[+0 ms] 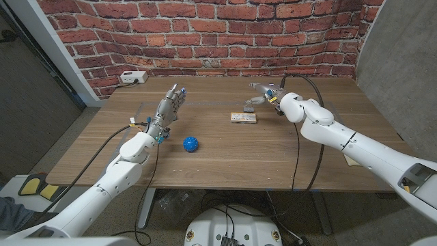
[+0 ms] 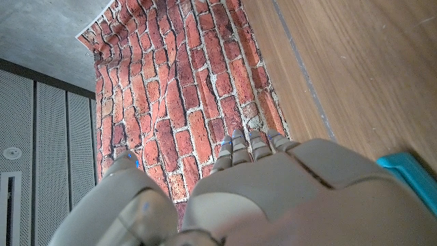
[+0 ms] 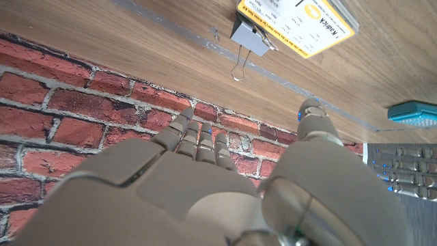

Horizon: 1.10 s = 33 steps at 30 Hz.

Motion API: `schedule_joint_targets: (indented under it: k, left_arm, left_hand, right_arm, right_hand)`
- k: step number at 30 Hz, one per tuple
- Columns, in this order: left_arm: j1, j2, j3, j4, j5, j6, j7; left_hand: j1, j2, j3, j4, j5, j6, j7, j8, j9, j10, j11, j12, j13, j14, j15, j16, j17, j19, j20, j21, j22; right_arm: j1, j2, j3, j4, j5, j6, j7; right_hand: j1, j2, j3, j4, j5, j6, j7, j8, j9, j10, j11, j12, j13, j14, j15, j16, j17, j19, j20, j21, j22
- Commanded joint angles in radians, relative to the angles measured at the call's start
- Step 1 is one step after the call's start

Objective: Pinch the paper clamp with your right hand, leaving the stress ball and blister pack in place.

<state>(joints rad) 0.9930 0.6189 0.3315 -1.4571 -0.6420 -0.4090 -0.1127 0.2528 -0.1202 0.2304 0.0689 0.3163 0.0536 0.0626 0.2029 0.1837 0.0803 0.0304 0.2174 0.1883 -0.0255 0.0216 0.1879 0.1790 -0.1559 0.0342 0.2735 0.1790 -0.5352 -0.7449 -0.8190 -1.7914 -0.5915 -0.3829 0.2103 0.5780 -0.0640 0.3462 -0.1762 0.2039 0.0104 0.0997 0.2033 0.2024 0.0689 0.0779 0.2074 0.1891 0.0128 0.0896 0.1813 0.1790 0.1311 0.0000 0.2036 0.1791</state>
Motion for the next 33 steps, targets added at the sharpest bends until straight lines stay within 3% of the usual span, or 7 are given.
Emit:
schedule_joint_targets:
  k: [1, 6, 20, 28, 33]
  left_arm:
    - [0.012, -0.008, -0.003, 0.004, -0.013, -0.008, -0.002]
    - [0.015, -0.011, -0.003, 0.009, -0.020, -0.005, -0.003]
    - [0.024, -0.009, -0.006, 0.005, -0.023, -0.002, 0.001]
    - [0.023, -0.010, -0.004, 0.006, -0.025, 0.003, -0.001]
    - [0.015, -0.008, 0.005, 0.006, -0.024, 0.017, -0.010]
  left_hand:
    - [0.005, 0.001, -0.003, 0.001, 0.007, 0.000, 0.000, 0.001, 0.003, 0.003, -0.002, -0.001, 0.003, -0.003, -0.002, 0.002, 0.004, -0.005, 0.008, -0.002, 0.004]
    - [0.006, 0.001, -0.005, 0.001, 0.007, 0.004, 0.000, 0.002, 0.003, 0.006, -0.002, 0.000, 0.003, -0.001, -0.003, 0.003, 0.004, -0.002, 0.013, -0.002, 0.004]
    - [0.009, 0.002, -0.009, 0.000, 0.008, 0.012, -0.007, 0.003, 0.003, 0.013, -0.007, 0.001, 0.004, 0.005, -0.006, 0.004, 0.005, -0.011, 0.032, -0.011, 0.005]
    - [0.010, 0.003, -0.011, 0.000, 0.008, 0.014, -0.008, 0.003, 0.003, 0.015, -0.006, 0.001, 0.004, 0.007, -0.006, 0.004, 0.005, -0.010, 0.038, -0.013, 0.005]
    - [0.011, 0.004, -0.012, 0.001, 0.008, 0.018, -0.008, 0.004, 0.003, 0.017, -0.008, 0.001, 0.004, 0.009, -0.006, 0.005, 0.005, -0.010, 0.039, -0.014, 0.005]
  right_arm:
    - [0.050, -0.006, -0.044, 0.022, -0.068, 0.041, 0.101]
    - [0.063, 0.003, -0.052, 0.051, -0.092, 0.069, 0.111]
    - [0.105, 0.043, -0.077, 0.114, -0.133, 0.063, 0.193]
    - [0.116, 0.050, -0.084, 0.139, -0.141, 0.083, 0.198]
    - [0.124, 0.060, -0.080, 0.177, -0.125, 0.110, 0.180]
  right_hand:
    - [0.012, -0.019, -0.007, 0.000, 0.010, 0.001, -0.002, 0.008, 0.003, -0.001, -0.006, 0.007, 0.004, 0.020, 0.000, 0.009, 0.003, 0.018, 0.008, 0.002, 0.002]
    - [0.042, -0.048, -0.015, 0.003, 0.029, 0.019, -0.012, 0.017, 0.004, 0.025, -0.023, 0.018, 0.005, 0.067, -0.004, 0.019, 0.003, 0.076, 0.015, 0.020, 0.002]
    - [0.073, -0.058, -0.016, 0.006, 0.046, 0.020, -0.016, 0.018, 0.005, 0.027, -0.027, 0.018, 0.005, 0.097, 0.011, 0.022, 0.003, 0.113, 0.027, 0.028, 0.002]
    - [0.093, -0.057, -0.015, 0.009, 0.055, 0.029, -0.019, 0.022, 0.006, 0.037, -0.033, 0.020, 0.006, 0.134, 0.001, 0.028, 0.003, 0.144, 0.021, 0.035, 0.003]
    - [0.105, -0.059, -0.018, 0.016, 0.064, 0.061, -0.037, 0.034, 0.007, 0.071, -0.049, 0.031, 0.005, 0.182, -0.022, 0.034, 0.004, 0.181, 0.014, 0.043, 0.003]
